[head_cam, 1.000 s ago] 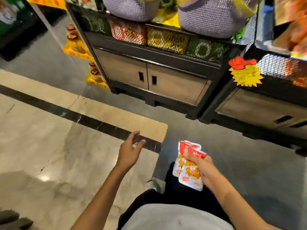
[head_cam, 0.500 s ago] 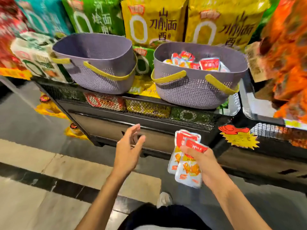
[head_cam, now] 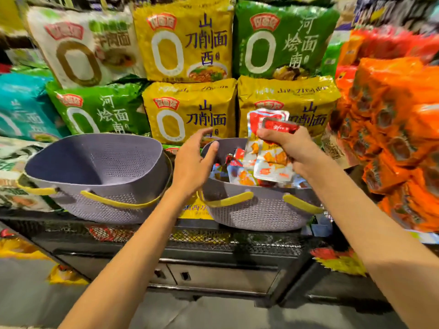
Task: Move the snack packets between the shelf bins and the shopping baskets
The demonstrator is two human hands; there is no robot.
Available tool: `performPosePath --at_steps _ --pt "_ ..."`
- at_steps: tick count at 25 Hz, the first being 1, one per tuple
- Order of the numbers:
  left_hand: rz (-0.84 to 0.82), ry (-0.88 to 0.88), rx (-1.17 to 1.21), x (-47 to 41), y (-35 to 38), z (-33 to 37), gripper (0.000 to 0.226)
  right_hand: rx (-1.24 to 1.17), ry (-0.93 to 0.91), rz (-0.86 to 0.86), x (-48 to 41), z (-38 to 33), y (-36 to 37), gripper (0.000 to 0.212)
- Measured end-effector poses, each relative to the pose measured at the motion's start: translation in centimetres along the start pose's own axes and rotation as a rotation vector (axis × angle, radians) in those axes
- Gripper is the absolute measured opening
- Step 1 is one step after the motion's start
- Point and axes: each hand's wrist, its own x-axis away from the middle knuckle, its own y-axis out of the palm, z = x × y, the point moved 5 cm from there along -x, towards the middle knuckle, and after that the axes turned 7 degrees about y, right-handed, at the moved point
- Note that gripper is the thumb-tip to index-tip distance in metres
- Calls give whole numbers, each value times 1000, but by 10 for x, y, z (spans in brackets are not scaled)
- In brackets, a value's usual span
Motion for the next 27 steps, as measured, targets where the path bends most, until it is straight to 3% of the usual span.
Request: performPosePath --at_steps 5,10,12,16,20,22,27 --pt "-122 -83 12 -3 36 -36 51 352 115 173 -48 45 -9 31" --pt "-104 -93 -22 -3 37 -43 52 699 5 318 -45 43 -10 72" --pt "-101 -104 -35 -3 37 -42 51 776 -31 320 -41 41 -7 79" --pt "-132 -79 -88 -3 33 -35 52 912 -149 316 -37 40 -4 72" --pt "-134 -69 -95 1 28 -24 42 1096 -224 389 -26 32 -1 51" --pt "-114 -90 -72 9 21 -19 40 1093 -302 394 -21 26 1 44" --pt "-43 -91 -29 46 -11 -4 43 766 -602 353 25 11 12 35"
